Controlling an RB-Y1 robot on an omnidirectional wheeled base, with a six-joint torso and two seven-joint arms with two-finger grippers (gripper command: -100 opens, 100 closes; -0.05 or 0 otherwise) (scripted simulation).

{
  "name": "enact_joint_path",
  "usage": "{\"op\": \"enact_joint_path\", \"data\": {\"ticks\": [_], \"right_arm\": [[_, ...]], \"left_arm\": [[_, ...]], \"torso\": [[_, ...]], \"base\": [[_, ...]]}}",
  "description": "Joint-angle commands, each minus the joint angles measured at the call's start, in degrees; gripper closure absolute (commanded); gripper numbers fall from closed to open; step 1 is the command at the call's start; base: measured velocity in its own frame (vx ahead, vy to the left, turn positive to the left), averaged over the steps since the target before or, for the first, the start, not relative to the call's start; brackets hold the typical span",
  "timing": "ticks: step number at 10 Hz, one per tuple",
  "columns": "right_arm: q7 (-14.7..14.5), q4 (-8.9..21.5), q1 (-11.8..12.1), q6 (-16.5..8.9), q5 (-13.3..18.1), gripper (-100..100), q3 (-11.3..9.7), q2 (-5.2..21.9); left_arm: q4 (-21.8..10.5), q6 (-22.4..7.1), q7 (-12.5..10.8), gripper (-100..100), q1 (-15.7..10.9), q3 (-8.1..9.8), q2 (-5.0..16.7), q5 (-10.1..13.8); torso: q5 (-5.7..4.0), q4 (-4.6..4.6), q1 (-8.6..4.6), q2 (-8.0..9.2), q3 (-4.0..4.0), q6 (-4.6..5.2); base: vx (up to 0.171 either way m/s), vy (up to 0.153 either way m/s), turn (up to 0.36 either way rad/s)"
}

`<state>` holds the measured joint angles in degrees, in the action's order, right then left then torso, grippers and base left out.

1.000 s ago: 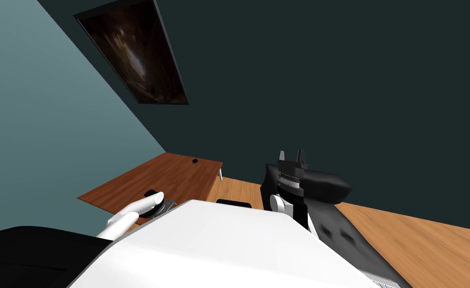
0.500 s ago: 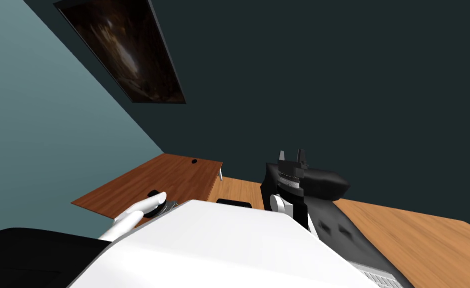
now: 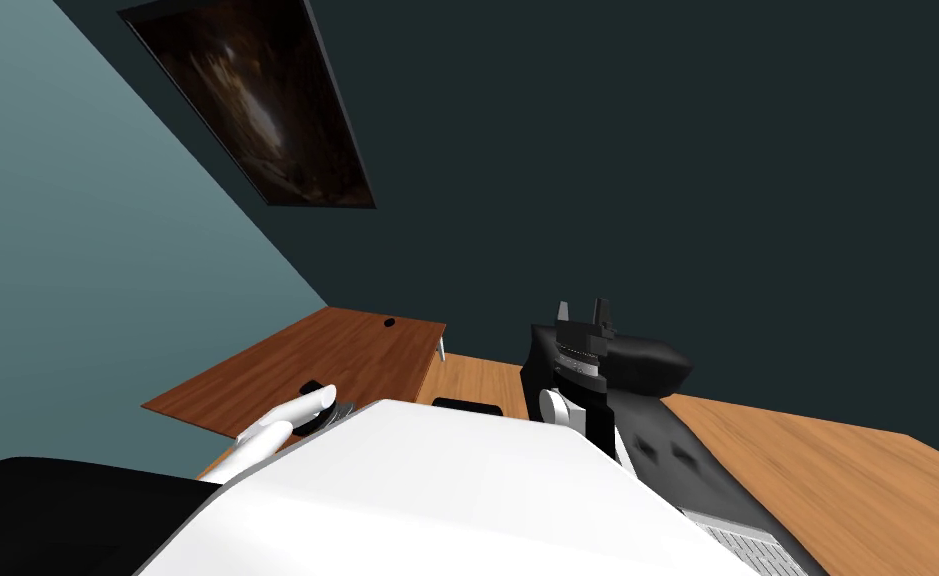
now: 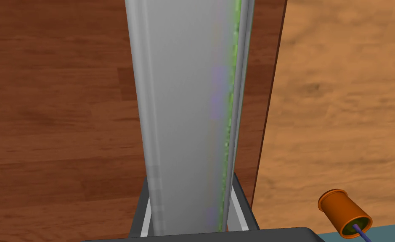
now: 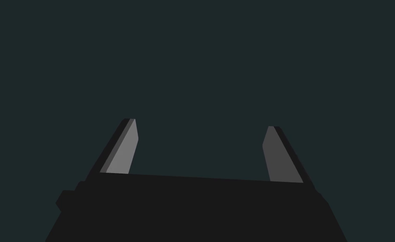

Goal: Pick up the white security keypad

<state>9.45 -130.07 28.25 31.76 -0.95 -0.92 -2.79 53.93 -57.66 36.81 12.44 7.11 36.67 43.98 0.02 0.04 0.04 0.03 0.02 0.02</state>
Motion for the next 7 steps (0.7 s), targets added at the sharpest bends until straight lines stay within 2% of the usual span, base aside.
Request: {"op": "enact_joint_path", "data": {"ticks": [1,2,3,4,6,7], "right_arm": [[0.0,0.0,0.0,0.0,0.0,0,0.0,0.0],[0.0,0.0,0.0,0.0,0.0,0,0.0,0.0],[0.0,0.0,0.0,0.0,0.0,0,0.0,0.0],[0.0,0.0,0.0,0.0,0.0,0,0.0,0.0],[0.0,0.0,0.01,0.0,0.0,0,0.0,0.0],[0.0,0.0,0.01,0.0,0.0,0,0.0,-0.01]], "left_arm": [[0.0,0.0,0.0,100,0.0,0.0,0.0,0.0],[0.0,-0.01,0.0,100,0.0,0.0,0.0,0.0],[0.0,0.0,0.0,0,0.0,0.0,0.0,0.0],[1.89,-1.14,0.7,100,1.19,0.64,1.36,1.19],[3.78,-2.66,1.96,100,2.55,1.39,3.2,2.84],[3.78,-2.66,1.96,100,2.55,1.39,3.2,2.84]], "torso": [[0.0,0.0,0.0,0.0,0.0,0.0],[0.0,0.0,0.01,-0.01,-0.01,0.0],[0.0,0.0,0.01,-0.01,-0.01,0.0],[0.0,0.0,0.0,-0.01,-0.01,0.0],[-0.11,0.0,-0.26,-0.17,-0.08,-0.03],[-0.15,0.0,-0.36,-0.22,-0.1,-0.04]], "base": [[0.0,0.0,0.0],[0.0,0.0,0.0],[0.0,0.0,0.0],[0.03,-0.051,0.084],[0.066,-0.072,0.092],[0.051,-0.064,0.036]]}}
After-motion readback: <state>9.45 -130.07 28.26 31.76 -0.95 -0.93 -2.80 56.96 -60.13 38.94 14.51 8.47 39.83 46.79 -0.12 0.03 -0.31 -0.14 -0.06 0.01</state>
